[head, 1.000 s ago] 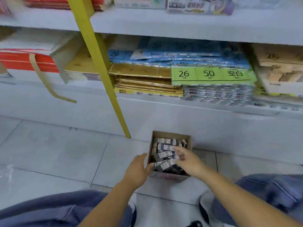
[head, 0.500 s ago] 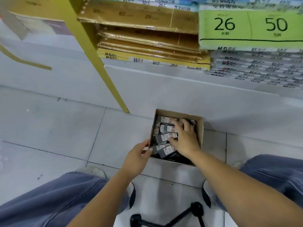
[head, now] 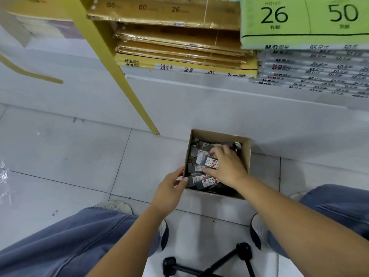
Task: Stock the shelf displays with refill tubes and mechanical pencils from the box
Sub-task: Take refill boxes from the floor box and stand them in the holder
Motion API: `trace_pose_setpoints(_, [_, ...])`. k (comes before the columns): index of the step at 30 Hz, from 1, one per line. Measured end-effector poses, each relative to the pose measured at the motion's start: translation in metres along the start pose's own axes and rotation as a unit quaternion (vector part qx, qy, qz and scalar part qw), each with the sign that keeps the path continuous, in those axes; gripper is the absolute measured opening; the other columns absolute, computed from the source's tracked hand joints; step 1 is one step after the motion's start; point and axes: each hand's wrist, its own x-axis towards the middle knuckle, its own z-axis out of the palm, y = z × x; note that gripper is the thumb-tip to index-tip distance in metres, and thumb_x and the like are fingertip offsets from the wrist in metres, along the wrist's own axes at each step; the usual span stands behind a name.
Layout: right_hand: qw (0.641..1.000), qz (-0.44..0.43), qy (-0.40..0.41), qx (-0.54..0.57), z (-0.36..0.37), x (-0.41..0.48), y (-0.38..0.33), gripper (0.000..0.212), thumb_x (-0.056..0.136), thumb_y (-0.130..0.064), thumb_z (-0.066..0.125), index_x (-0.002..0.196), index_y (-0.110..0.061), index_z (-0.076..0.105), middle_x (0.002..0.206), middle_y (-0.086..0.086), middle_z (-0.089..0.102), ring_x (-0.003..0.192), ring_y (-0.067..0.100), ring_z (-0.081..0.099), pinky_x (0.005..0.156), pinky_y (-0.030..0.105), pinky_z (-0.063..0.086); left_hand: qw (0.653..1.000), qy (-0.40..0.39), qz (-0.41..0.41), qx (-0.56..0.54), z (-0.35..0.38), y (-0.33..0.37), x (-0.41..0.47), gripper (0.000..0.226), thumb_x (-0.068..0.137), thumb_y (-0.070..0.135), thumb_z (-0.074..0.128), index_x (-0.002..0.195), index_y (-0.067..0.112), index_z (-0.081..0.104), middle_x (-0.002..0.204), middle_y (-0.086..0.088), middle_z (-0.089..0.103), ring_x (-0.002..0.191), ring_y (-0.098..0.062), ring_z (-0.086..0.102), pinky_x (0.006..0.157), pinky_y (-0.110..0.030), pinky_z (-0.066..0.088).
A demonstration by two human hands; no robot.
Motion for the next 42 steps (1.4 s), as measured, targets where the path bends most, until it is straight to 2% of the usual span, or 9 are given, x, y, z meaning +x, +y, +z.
trace_pose_setpoints(6, [0.986, 0.056, -0.044, 0.151, -0.002, -0.001, -0.002, 0.060, 0.067, -0.051, 0.080, 0.116, -0.034, 0.049, 0.118, -0.004, 0.033, 0.109, 0.015, 0.044, 0.095, 0.026, 0.038, 1.000, -0.003, -0.005, -0.008, 0.000, -0.002, 0.000, 0.042, 0.104, 0.025, 0.049, 0.146, 0.026, 0.048, 0.139, 0.001, 0.057, 0.120, -0.013, 0.060, 0.108, -0.033, 0.045])
trace_pose_setpoints(10, [0.983, 0.051, -0.047, 0.167, -0.003, -0.003, -0.002, 0.049, 0.068, -0.040, 0.083, 0.104, -0.035, 0.051, 0.115, -0.002, 0.050, 0.103, 0.018, 0.053, 0.080, 0.029, 0.043, 1.000, -0.008, -0.004, -0.003, 0.000, -0.003, 0.001, 0.043, 0.104, 0.027, 0.048, 0.147, 0.028, 0.046, 0.140, 0.003, 0.057, 0.120, -0.011, 0.059, 0.106, -0.030, 0.045])
trace_pose_setpoints(14, [0.982, 0.056, -0.054, 0.172, -0.011, -0.001, -0.004, 0.053, 0.062, -0.045, 0.084, 0.100, -0.041, 0.047, 0.098, -0.015, 0.060, 0.090, 0.013, 0.058, 0.068, 0.029, 0.044, 1.000, -0.005, -0.009, -0.010, 0.000, -0.004, 0.002, 0.042, 0.104, 0.026, 0.049, 0.146, 0.028, 0.047, 0.138, 0.003, 0.058, 0.118, -0.011, 0.061, 0.105, -0.029, 0.046])
trace_pose_setpoints(19, [0.985, 0.060, -0.111, 0.120, -0.025, 0.009, -0.003, 0.083, 0.054, -0.057, 0.084, 0.128, -0.039, 0.050, 0.109, -0.017, 0.053, 0.102, 0.009, 0.057, 0.082, 0.026, 0.044, 1.000, -0.007, -0.002, -0.010, 0.000, -0.004, 0.001, 0.042, 0.105, 0.027, 0.048, 0.147, 0.028, 0.047, 0.138, 0.003, 0.059, 0.117, -0.011, 0.062, 0.103, -0.028, 0.047])
trace_pose_setpoints(25, [0.969, 0.035, -0.228, 0.090, -0.016, 0.013, -0.006, 0.064, 0.070, -0.050, 0.078, 0.125, -0.026, 0.057, 0.121, -0.010, 0.058, 0.111, 0.014, 0.055, 0.087, 0.027, 0.044, 1.000, -0.011, -0.008, -0.003, 0.000, -0.003, 0.002, 0.043, 0.105, 0.030, 0.048, 0.148, 0.030, 0.045, 0.139, 0.003, 0.057, 0.121, -0.014, 0.060, 0.106, -0.036, 0.048])
trace_pose_setpoints(32, [0.932, 0.050, -0.129, 0.336, -0.029, 0.003, 0.000, 0.026, 0.078, -0.028, 0.079, 0.101, -0.032, 0.066, 0.096, -0.013, 0.074, 0.088, 0.007, 0.070, 0.082, 0.028, 0.054, 1.000, -0.019, 0.008, 0.004, -0.001, -0.005, 0.005, 0.040, 0.104, 0.028, 0.050, 0.143, 0.033, 0.050, 0.132, 0.007, 0.063, 0.113, -0.007, 0.064, 0.100, -0.029, 0.050])
trace_pose_setpoints(35, [0.925, 0.035, -0.095, 0.367, -0.045, 0.000, -0.003, 0.030, 0.075, -0.033, 0.079, 0.103, -0.034, 0.067, 0.097, -0.016, 0.074, 0.088, 0.003, 0.070, 0.076, 0.025, 0.051, 0.998, 0.015, 0.006, 0.054, -0.001, -0.001, 0.006, 0.045, 0.101, 0.029, 0.057, 0.145, 0.029, 0.047, 0.142, 0.002, 0.055, 0.123, -0.013, 0.057, 0.105, -0.034, 0.047])
trace_pose_setpoints(38, [0.918, 0.021, -0.077, 0.388, -0.058, -0.007, -0.009, 0.041, 0.066, -0.045, 0.079, 0.105, -0.036, 0.067, 0.102, -0.013, 0.074, 0.093, 0.008, 0.070, 0.083, 0.033, 0.054, 0.983, 0.106, 0.049, 0.144, -0.003, 0.014, 0.005, 0.058, 0.095, 0.032, 0.066, 0.147, 0.023, 0.044, 0.144, -0.001, 0.049, 0.130, -0.020, 0.046, 0.109, -0.038, 0.041])
trace_pose_setpoints(42, [0.906, -0.003, -0.058, 0.419, -0.076, -0.020, -0.025, 0.043, 0.062, -0.052, 0.077, 0.103, -0.043, 0.066, 0.102, -0.011, 0.073, 0.092, 0.011, 0.071, 0.086, 0.039, 0.055, 0.986, 0.050, 0.115, 0.106, -0.008, 0.049, -0.001, 0.061, 0.091, 0.038, 0.070, 0.146, 0.023, 0.048, 0.140, 0.003, 0.054, 0.129, -0.016, 0.048, 0.107, -0.037, 0.044])
